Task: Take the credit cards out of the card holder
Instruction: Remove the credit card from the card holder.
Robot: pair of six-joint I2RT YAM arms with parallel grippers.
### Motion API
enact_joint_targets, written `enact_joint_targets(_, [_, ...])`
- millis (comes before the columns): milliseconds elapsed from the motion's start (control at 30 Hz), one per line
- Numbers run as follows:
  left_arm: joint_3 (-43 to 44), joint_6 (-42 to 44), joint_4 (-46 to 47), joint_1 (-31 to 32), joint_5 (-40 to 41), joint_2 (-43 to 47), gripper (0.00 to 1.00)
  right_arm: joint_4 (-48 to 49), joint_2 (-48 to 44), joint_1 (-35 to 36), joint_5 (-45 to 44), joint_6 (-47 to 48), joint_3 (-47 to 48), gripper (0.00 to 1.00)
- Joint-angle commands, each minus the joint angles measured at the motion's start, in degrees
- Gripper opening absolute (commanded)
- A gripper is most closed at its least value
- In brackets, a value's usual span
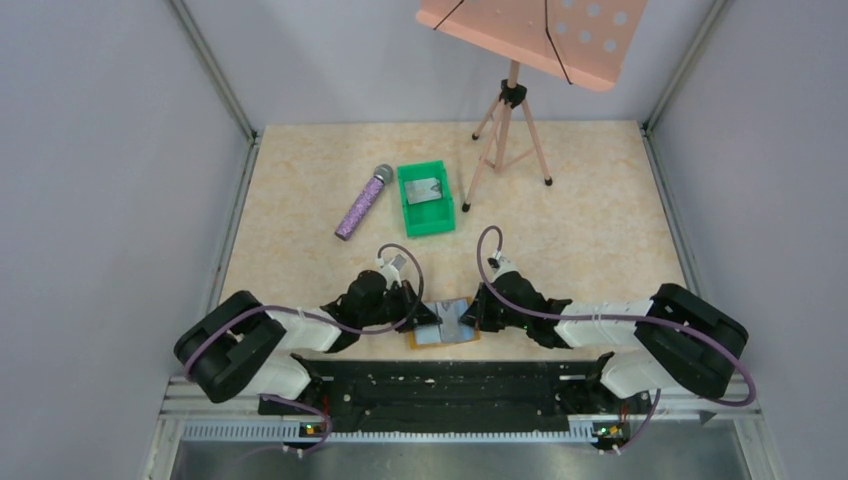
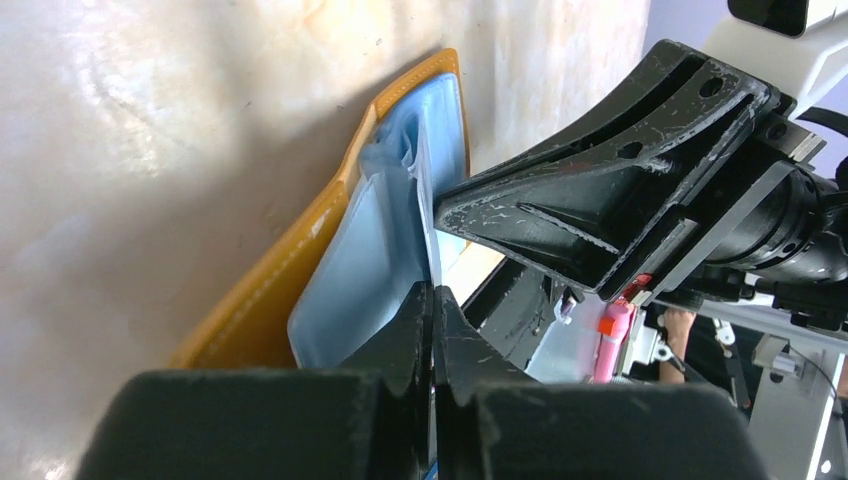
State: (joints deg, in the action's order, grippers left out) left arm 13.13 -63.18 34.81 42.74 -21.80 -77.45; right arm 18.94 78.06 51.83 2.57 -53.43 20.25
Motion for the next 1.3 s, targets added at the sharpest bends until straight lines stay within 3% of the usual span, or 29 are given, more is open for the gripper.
enact_joint_targets(0, [2.3, -0.9, 10.1, -0.1, -7.0, -4.2, 0.0, -6.8, 1.2, -0.6, -3.8, 2.8, -0.6, 0.05])
enact_joint_targets(167, [0.8, -2.4, 13.6, -0.2, -6.0, -7.2, 0.0, -7.6, 0.4, -0.6, -4.4, 2.5, -1.0, 0.05])
enact_joint_targets(333, [-1.6, -2.2, 10.1, -1.9, -2.8, -4.1, 0.0, -9.0, -0.8, -1.0, -5.3, 2.4, -1.5, 0.05])
enact_joint_targets(633, [3.0, 5.0, -16.4, -3.3, 5.4, 9.2, 0.0, -10.5, -1.5, -1.3, -6.3, 2.5, -1.5, 0.04])
enact_joint_targets(900, [4.9, 6.6, -28.4, -3.5, 10.6, 18.8, 0.0, -15.5, -5.5, -1.3, -2.9, 6.0, 3.2, 0.06])
enact_joint_targets(1067, [4.7, 8.0, -30.3, -3.5, 11.9, 24.5, 0.0, -21.7, -14.9, -1.3, -0.4, 13.2, 8.7, 0.18])
enact_joint_targets(1267, [4.3, 10.5, -28.4, -3.4, 7.4, 26.2, 0.0, -16.7, -15.0, -3.8, 11.0, 26.9, 12.3, 0.41])
